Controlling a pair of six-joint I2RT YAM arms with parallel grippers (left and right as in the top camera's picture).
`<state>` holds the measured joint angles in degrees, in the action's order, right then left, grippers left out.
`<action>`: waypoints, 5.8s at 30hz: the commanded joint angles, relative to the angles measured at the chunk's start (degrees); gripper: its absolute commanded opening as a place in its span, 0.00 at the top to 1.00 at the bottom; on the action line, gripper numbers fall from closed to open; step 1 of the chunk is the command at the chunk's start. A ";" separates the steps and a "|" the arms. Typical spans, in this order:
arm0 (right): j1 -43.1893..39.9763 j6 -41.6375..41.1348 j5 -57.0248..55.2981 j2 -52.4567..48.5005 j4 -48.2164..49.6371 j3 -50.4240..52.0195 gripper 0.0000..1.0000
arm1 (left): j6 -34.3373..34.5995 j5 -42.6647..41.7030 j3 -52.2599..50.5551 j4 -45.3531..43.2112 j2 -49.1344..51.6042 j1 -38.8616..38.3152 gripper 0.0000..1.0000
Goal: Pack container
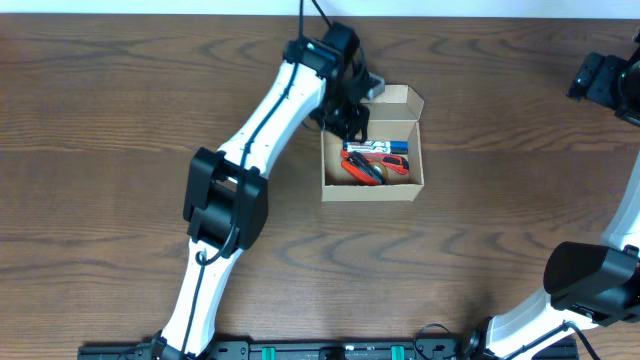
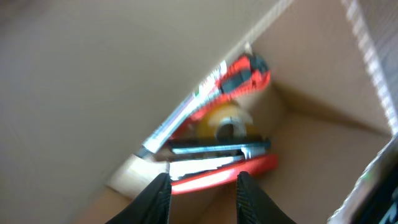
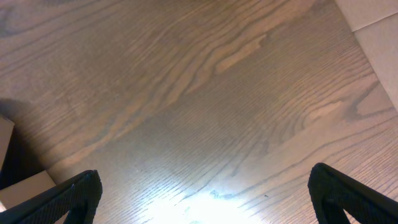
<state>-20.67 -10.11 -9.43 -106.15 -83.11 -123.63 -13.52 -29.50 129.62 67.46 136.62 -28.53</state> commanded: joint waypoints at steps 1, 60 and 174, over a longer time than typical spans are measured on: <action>-0.31 -0.76 -0.17 -0.37 -0.07 0.26 0.01 | 3.56 2.56 6.80 0.24 0.63 2.40 0.67; 2.38 -16.20 31.85 -17.55 21.86 0.39 0.98 | 29.00 5.51 8.57 5.97 -8.15 26.27 0.94; 14.75 -16.04 57.70 -32.89 29.11 13.94 0.99 | 34.32 -28.79 3.28 1.14 14.91 20.15 0.94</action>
<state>-6.28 -25.52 46.96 -138.37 -54.22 -110.08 19.97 -57.08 133.36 68.75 151.74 -8.36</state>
